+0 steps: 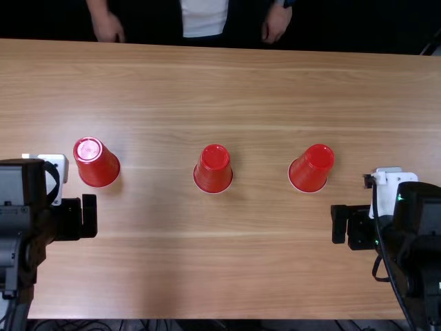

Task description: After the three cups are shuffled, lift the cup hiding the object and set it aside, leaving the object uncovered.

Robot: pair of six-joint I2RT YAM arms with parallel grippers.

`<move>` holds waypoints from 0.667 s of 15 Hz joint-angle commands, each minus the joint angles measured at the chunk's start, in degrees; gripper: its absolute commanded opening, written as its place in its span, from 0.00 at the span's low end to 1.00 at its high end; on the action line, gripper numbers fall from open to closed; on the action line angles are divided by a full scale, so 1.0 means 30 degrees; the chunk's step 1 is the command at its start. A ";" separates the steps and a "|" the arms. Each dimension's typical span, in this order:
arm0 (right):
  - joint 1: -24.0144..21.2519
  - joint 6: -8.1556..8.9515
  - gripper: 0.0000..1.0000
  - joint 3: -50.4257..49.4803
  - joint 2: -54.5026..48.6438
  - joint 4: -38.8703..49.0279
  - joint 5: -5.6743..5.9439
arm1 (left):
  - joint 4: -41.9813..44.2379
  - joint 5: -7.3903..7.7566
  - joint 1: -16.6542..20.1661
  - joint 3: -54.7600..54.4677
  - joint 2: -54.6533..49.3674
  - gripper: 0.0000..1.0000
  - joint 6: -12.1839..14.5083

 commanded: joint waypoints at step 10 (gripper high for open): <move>0.0210 0.0032 1.00 0.1745 0.2372 0.1506 -0.0587 | 0.2408 -0.0143 0.0115 0.2823 0.5767 1.00 -0.0232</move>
